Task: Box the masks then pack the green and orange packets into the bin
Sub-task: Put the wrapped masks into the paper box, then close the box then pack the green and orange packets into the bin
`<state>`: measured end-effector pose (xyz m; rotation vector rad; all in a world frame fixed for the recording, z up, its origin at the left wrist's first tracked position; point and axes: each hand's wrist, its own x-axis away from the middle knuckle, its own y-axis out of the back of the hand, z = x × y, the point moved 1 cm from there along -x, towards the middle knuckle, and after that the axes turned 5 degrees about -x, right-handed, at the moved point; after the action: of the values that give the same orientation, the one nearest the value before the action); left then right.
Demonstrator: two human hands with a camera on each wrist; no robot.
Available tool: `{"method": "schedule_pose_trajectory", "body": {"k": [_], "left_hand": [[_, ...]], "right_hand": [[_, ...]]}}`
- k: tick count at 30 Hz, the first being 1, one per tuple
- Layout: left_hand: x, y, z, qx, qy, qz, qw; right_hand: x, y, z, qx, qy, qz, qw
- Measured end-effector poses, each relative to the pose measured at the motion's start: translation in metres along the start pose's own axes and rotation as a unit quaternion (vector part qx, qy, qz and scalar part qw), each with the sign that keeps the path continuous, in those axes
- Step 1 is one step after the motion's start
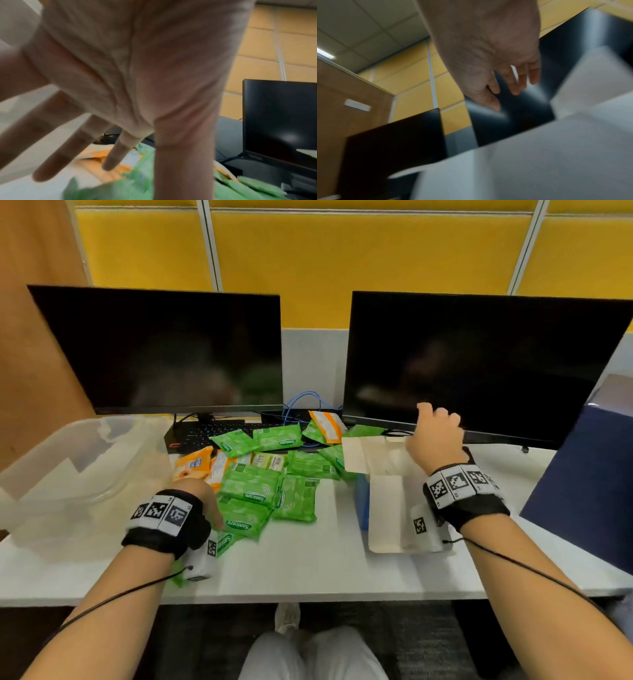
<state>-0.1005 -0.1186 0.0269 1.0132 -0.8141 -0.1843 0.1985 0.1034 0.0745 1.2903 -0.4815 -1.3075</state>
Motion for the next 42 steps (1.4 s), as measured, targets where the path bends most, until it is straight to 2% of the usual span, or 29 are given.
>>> {"method": "schedule_pose_trajectory", "body": {"k": [3,5,6,8,12,15,17,19,21,23,24,25,26,28,29,30,31,32,33,35,37,39,42], "left_hand": [[-0.003,-0.018,0.003,0.004,-0.009,0.026,1.000],[-0.010,-0.037,0.001,0.037,-0.016,0.003,0.999],[-0.013,-0.046,-0.001,0.053,-0.018,-0.036,0.998],[-0.019,-0.061,-0.003,0.089,-0.040,-0.100,0.990],[-0.023,-0.066,-0.013,0.195,-0.136,-0.092,0.967],[-0.023,-0.056,-0.023,0.243,-0.227,-0.130,0.934],[-0.023,-0.043,-0.023,0.254,-0.250,-0.158,0.921],[-0.024,-0.027,-0.017,0.271,-0.244,-0.187,0.912],[-0.025,-0.011,-0.007,0.321,-0.234,-0.254,0.882],[-0.027,0.006,0.006,0.399,-0.187,-0.332,0.834],[-0.030,0.013,0.013,0.428,-0.162,-0.355,0.815],[-0.037,0.016,0.017,0.442,-0.142,-0.362,0.808],[-0.043,0.018,0.020,0.436,-0.124,-0.351,0.819],[-0.058,0.014,0.020,0.402,-0.094,-0.328,0.850],[-0.066,0.010,0.018,0.393,-0.077,-0.322,0.858],[-0.071,0.007,0.015,0.391,-0.056,-0.314,0.864],[-0.077,0.003,0.012,0.391,-0.040,-0.306,0.867],[-0.082,0.001,0.007,0.383,-0.036,-0.286,0.877],[-0.090,-0.002,0.002,0.362,-0.045,-0.255,0.896],[-0.103,-0.004,-0.007,0.262,-0.070,-0.170,0.947],[-0.108,-0.005,-0.016,0.192,-0.077,-0.119,0.971],[-0.111,-0.003,-0.025,0.139,-0.062,-0.115,0.982],[-0.119,0.005,-0.034,0.064,-0.047,-0.138,0.987]], "right_hand": [[0.009,-0.003,0.052,-0.090,0.153,-0.041,0.983],[0.017,-0.013,0.088,-0.160,0.228,0.008,0.960],[0.023,-0.020,0.103,-0.186,0.253,0.049,0.948],[0.034,-0.038,0.129,-0.205,0.275,0.140,0.929],[0.061,-0.086,0.162,-0.124,0.276,0.362,0.882],[0.078,-0.123,0.173,-0.035,0.253,0.455,0.853],[0.085,-0.143,0.176,-0.019,0.239,0.435,0.868],[0.081,-0.154,0.176,-0.047,0.231,0.327,0.915],[0.064,-0.157,0.173,-0.113,0.182,0.226,0.950],[0.039,-0.156,0.167,-0.214,0.078,0.177,0.957],[0.028,-0.156,0.164,-0.277,0.013,0.159,0.948],[0.018,-0.155,0.161,-0.333,-0.044,0.148,0.930],[0.010,-0.155,0.158,-0.376,-0.084,0.144,0.912],[0.004,-0.159,0.155,-0.407,-0.118,0.170,0.890],[0.003,-0.161,0.157,-0.395,-0.120,0.182,0.893],[0.005,-0.161,0.159,-0.357,-0.116,0.185,0.908],[0.008,-0.161,0.164,-0.287,-0.095,0.179,0.936],[0.012,-0.161,0.170,-0.193,-0.046,0.174,0.965],[0.016,-0.165,0.178,-0.107,0.024,0.180,0.977],[0.021,-0.178,0.193,-0.018,0.148,0.255,0.955],[0.023,-0.193,0.205,0.011,0.165,0.330,0.929],[0.021,-0.205,0.214,0.069,0.155,0.334,0.927],[0.012,-0.212,0.223,0.157,0.181,0.300,0.923]]}}
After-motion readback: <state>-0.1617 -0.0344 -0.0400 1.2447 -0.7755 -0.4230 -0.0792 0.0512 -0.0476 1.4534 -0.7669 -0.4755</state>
